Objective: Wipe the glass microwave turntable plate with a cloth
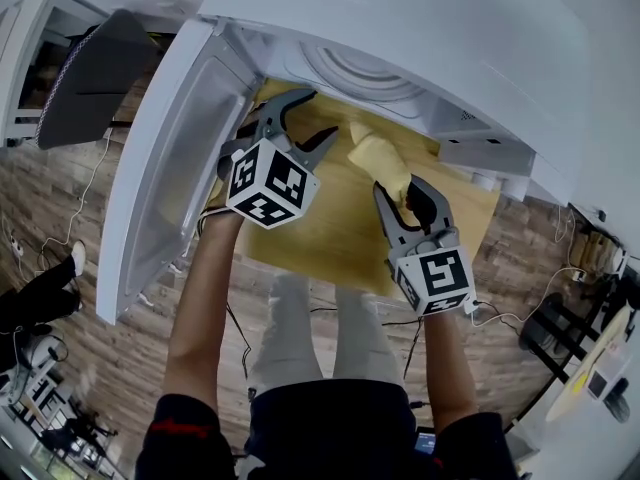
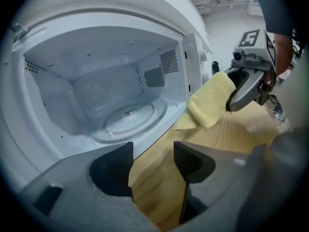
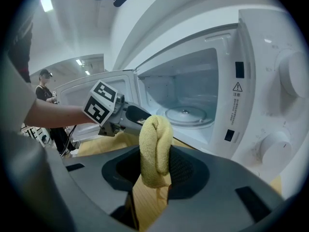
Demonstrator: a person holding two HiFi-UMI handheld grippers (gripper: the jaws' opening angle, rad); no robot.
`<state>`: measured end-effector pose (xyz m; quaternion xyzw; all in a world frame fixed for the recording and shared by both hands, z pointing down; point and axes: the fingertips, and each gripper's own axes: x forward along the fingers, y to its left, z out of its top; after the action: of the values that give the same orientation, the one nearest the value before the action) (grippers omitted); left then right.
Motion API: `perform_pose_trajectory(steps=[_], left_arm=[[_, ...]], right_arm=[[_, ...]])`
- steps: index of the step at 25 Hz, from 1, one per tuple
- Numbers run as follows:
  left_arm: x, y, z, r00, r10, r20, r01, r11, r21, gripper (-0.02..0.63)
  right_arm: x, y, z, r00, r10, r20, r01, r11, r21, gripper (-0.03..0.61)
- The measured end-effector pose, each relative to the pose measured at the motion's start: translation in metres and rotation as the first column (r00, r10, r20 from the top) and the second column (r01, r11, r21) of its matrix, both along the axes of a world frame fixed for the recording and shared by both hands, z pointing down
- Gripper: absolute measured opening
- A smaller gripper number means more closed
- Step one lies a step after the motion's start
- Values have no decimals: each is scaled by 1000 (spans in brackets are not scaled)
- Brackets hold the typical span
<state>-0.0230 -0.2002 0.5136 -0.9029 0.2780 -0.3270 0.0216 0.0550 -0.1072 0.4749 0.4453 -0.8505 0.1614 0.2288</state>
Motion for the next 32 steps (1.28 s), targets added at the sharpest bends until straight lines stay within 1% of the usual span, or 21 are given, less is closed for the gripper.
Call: perform_pose_trajectory(steps=[3,8,12,15,22,28,32], left_arm=[[1,-4,3,999,14,38,-15,999,35,281],[0,-8,3,997,35,76,-42,994,100,327],[-1,-12,6,985,69,156,-92,985,145,344],[2,-12,6,979,88,185,-119,980,159,354],[9,-20,0,986,75,149,-100,982,164,382],[12,-26,5,986,74,149,-97,983,158,391],[13,-28,6,987,72,141,-96,980,173,394]], right_arm=[[3,1,5,1000,4,0,-4,1000,-8,140],[4,5,13,1000,8,-6,-9,1000,-24,140],[4,6,14,1000,8,-7,-8,1000,-29,139],[4,6,15,1000,9,-6,-9,1000,-27,140],[4,10,19,1000,10,-3,-10,999,-36,140],[6,12,22,1000,17,-1,-17,999,-40,140],[10,12,24,1000,28,3,-28,999,-45,140]])
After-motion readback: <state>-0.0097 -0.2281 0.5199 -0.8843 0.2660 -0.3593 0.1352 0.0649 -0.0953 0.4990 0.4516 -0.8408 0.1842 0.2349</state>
